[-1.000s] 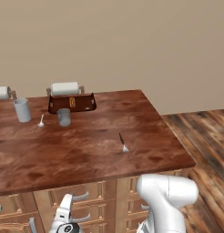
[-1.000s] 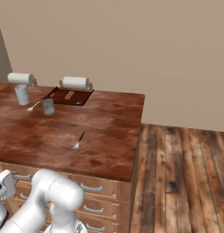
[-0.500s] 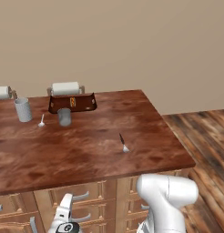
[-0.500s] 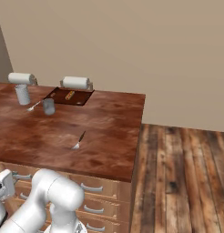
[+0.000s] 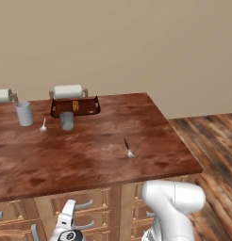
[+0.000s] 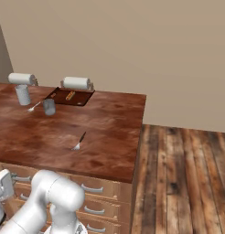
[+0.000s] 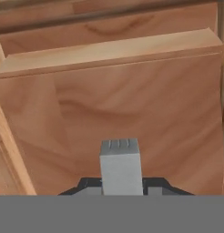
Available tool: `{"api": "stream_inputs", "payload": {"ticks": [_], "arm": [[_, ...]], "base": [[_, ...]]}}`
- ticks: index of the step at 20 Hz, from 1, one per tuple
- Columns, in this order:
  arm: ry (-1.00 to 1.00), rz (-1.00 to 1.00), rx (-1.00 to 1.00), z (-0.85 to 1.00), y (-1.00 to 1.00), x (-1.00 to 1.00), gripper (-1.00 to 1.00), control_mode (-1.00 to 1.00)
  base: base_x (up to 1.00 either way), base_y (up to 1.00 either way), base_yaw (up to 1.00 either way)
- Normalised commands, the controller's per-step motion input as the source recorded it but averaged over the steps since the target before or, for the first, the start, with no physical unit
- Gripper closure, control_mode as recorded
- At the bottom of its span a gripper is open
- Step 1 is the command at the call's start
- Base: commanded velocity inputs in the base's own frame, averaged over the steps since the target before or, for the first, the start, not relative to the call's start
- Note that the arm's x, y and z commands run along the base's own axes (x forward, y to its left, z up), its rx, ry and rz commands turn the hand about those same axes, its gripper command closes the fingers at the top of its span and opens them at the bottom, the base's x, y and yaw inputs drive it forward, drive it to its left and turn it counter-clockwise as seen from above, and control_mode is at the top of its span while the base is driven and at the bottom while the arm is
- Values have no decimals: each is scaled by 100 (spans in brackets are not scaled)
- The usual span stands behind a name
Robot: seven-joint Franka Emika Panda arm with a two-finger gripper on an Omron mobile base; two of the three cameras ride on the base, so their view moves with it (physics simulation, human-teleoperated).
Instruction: Take the tongs from the drawer on the left and place them on the dining counter next to the tray containing the hot dog.
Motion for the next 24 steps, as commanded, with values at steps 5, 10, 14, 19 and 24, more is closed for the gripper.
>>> {"api": "stream_inputs", "payload": {"ticks": [5, 10, 14, 19, 24], "arm": [[0, 0, 0, -9, -7, -37, 100, -100], [0, 0, 0, -15, 0, -60, 100, -100], [0, 0, 0, -11, 0, -64, 100, -100], [0, 0, 0, -3, 0, -50, 100, -100], [0, 0, 0, -1, 0, -49, 100, -100]], "base": [[0, 0, 0], [0, 0, 0], [0, 0, 0], [0, 0, 0], [0, 0, 0]]}}
